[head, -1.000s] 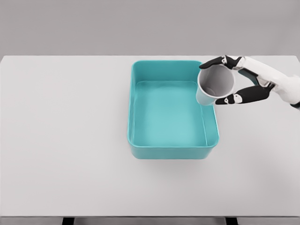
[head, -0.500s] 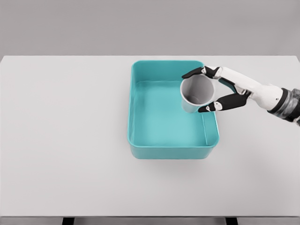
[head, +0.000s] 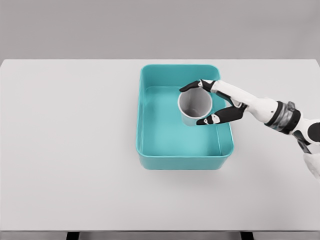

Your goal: Put the paper cup into the basket with your right arm

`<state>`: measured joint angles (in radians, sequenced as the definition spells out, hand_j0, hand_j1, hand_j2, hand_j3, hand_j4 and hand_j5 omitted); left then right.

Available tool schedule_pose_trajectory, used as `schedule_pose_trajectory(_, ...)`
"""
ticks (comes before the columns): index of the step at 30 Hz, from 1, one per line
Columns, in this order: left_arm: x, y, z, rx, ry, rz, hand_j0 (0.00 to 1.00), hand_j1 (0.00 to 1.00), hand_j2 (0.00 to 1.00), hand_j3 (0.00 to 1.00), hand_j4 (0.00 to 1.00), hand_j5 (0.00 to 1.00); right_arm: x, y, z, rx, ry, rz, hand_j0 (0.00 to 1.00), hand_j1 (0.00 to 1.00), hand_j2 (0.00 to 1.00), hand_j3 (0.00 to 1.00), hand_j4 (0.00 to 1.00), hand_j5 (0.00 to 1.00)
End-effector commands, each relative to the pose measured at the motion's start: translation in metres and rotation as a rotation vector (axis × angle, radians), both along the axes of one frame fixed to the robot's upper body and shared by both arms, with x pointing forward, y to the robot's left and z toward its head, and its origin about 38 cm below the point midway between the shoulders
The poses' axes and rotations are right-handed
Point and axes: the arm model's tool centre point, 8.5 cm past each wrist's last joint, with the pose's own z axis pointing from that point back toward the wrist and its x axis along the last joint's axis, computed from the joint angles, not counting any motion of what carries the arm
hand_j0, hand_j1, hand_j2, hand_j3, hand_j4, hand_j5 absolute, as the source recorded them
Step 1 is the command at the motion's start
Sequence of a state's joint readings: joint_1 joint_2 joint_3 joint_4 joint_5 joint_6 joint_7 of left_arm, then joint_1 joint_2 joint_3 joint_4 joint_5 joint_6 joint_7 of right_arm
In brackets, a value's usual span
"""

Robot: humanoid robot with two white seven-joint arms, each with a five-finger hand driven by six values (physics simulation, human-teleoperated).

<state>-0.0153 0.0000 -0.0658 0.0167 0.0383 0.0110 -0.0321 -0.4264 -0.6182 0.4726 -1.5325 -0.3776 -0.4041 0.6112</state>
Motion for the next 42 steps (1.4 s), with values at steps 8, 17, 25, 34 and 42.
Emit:
schedule_pose_trajectory(8, 0.000, 0.000, 0.000, 0.000, 0.000, 0.000, 1.00, 1.00, 1.00, 1.00, 1.00, 1.00, 0.003, 0.015, -0.020, 0.002, 0.033, 0.004, 0.78, 0.78, 0.78, 0.78, 0.78, 0.78)
schedule_pose_trajectory(17, 0.000, 0.000, 0.000, 0.000, 0.001, 0.000, 1.00, 1.00, 1.00, 1.00, 1.00, 1.00, 0.004, 0.024, -0.037, -0.003, 0.058, 0.009, 0.78, 0.78, 0.78, 0.78, 0.78, 0.78)
schedule_pose_trajectory(25, 0.000, 0.000, 0.000, 0.000, 0.000, 0.001, 1.00, 1.00, 1.00, 1.00, 1.00, 1.00, 0.006, 0.026, -0.054, -0.006, 0.070, 0.008, 0.78, 0.78, 0.78, 0.78, 0.78, 0.78)
schedule_pose_trajectory(34, 0.000, 0.000, 0.000, 0.000, 0.000, 0.000, 1.00, 1.00, 1.00, 1.00, 1.00, 1.00, 0.014, 0.030, -0.052, -0.004, 0.063, 0.001, 0.78, 0.78, 0.78, 0.78, 0.78, 0.78)
schedule_pose_trajectory(42, 0.000, 0.000, 0.000, 0.000, 0.000, 0.000, 1.00, 1.00, 1.00, 1.00, 1.00, 1.00, 0.021, 0.040, -0.059, -0.016, 0.076, 0.007, 0.78, 0.78, 0.78, 0.78, 0.78, 0.78)
